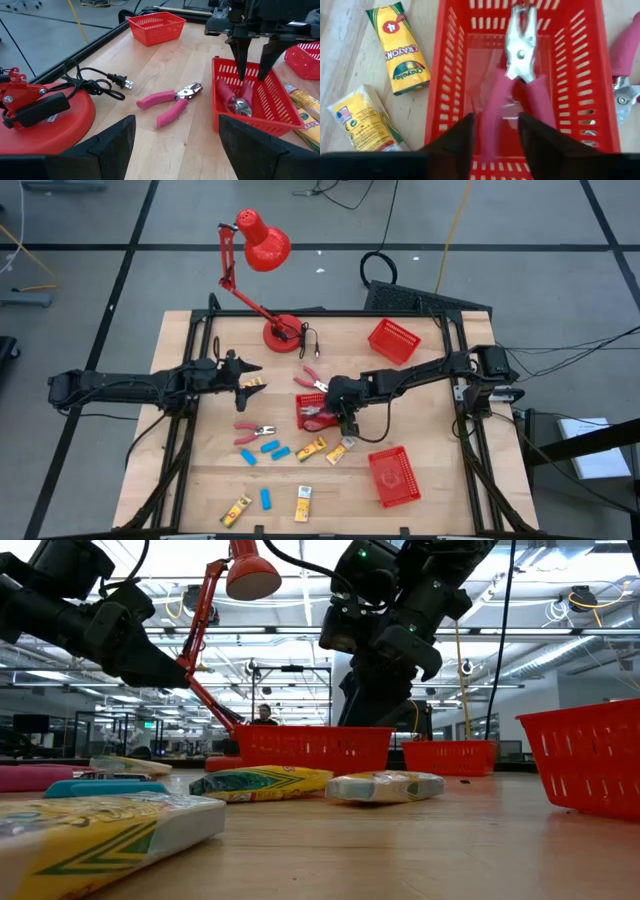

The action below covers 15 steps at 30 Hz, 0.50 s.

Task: Pick & Place School Supplies
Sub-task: Put the pink hole puncher into the middle red bin

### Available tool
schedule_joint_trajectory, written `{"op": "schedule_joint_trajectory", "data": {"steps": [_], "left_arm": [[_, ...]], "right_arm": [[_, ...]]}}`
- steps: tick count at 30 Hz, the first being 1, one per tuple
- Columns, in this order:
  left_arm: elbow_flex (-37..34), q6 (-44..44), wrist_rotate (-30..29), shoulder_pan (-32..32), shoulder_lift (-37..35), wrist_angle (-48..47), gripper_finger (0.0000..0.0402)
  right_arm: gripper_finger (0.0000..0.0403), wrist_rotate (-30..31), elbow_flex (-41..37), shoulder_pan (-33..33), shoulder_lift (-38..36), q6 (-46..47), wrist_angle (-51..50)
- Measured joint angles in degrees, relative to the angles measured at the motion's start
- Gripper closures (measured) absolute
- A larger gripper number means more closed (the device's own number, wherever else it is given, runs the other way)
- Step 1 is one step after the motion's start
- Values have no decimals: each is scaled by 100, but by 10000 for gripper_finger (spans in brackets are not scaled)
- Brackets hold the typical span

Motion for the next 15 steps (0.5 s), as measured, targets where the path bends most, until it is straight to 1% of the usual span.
{"op": "schedule_joint_trajectory", "data": {"steps": [3,6,9,12,13,15], "left_arm": [[0,2,0,-1,0,0,117],[0,2,2,-2,0,-2,117],[0,0,4,-2,0,-2,117],[0,-7,8,-2,0,3,117],[0,-16,8,-2,0,9,117],[0,-24,13,-2,2,-6,117]], "right_arm": [[210,1,0,1,0,-1,26],[188,99,2,2,-15,-3,130],[182,495,12,7,-204,-178,229],[184,1019,155,-49,-380,-478,327],[184,1140,178,-98,-462,-603,271],[184,1216,314,-259,-492,-800,642]]}}
